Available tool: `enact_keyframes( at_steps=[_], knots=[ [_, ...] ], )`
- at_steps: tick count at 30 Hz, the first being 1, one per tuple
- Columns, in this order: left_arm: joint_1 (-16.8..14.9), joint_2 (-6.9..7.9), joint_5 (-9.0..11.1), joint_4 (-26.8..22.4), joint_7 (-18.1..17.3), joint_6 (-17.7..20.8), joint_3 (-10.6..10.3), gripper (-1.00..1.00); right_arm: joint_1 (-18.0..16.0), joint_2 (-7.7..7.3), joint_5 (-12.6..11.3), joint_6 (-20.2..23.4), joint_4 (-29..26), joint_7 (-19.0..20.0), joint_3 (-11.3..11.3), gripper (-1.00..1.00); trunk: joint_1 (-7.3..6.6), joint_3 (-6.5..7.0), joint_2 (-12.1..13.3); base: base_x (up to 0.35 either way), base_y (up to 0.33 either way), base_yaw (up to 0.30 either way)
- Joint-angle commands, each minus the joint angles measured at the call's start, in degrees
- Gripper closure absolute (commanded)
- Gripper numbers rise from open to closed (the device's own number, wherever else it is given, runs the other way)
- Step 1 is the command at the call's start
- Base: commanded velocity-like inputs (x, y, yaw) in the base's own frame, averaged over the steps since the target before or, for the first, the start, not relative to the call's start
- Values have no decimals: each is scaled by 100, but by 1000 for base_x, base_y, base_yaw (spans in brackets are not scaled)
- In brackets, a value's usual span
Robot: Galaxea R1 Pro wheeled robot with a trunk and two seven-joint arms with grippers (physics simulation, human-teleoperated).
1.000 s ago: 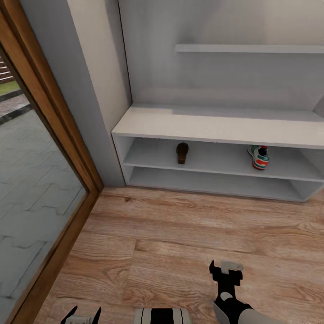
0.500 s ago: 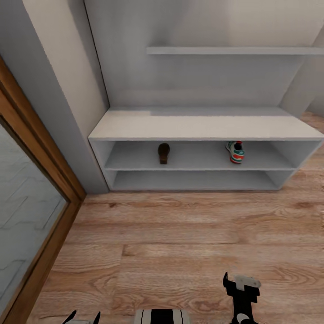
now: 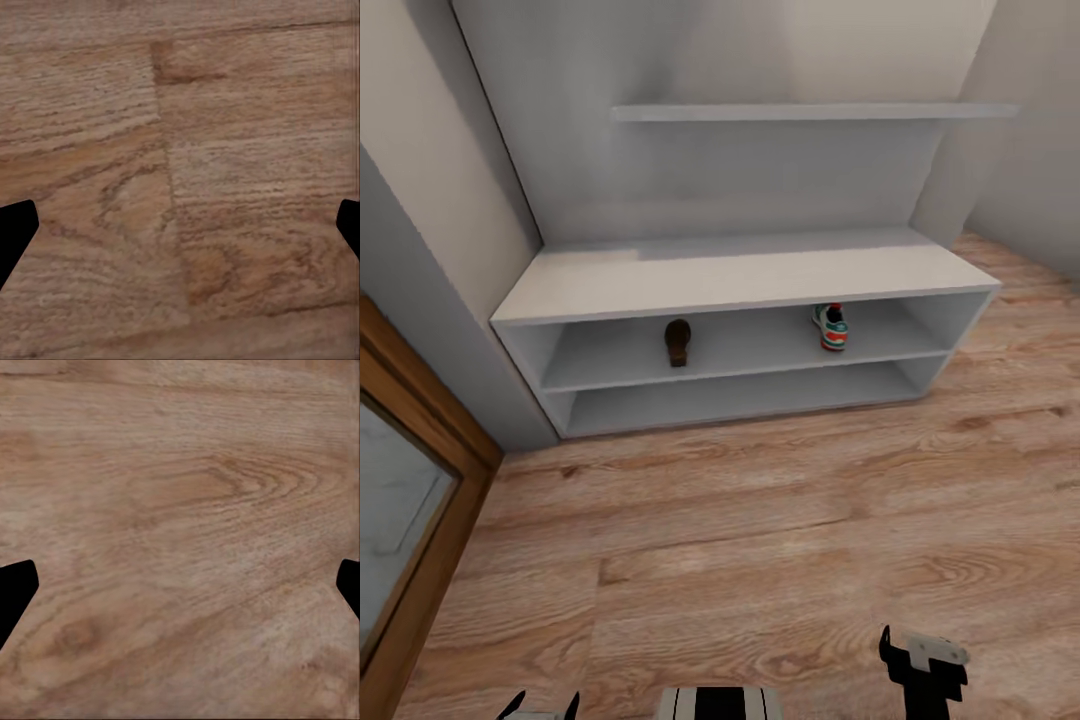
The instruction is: Pick up the two gym shoes and the two sandals from the corridor floor and place them onto the hallstand (shoe rack) in the corridor, making sure they are on the rack and not on the floor. Arrange them so the two gym shoes are next to each other and the two sandals are next to each other.
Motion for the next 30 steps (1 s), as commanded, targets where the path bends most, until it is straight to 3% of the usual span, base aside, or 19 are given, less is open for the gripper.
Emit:
enact_keyframes(
  at_steps=[1, 10, 30],
  knots=[
    [-3, -2, -43, 2, -24, -19, 49, -100, 1, -18, 25, -4, 7, -47, 37, -100, -1, -4, -2, 0, 0, -296],
    [-3, -13, -43, 3, -18, -19, 42, -100, 38, -46, 19, -39, 15, -36, 43, -100, -1, -4, -2, 0, 0, -297],
    [-3, -39, -48, 3, -12, -19, 45, -100, 156, 232, 23, -44, 18, -28, 46, -100, -53, 439, 25, 0, 0, -297]
  ],
)
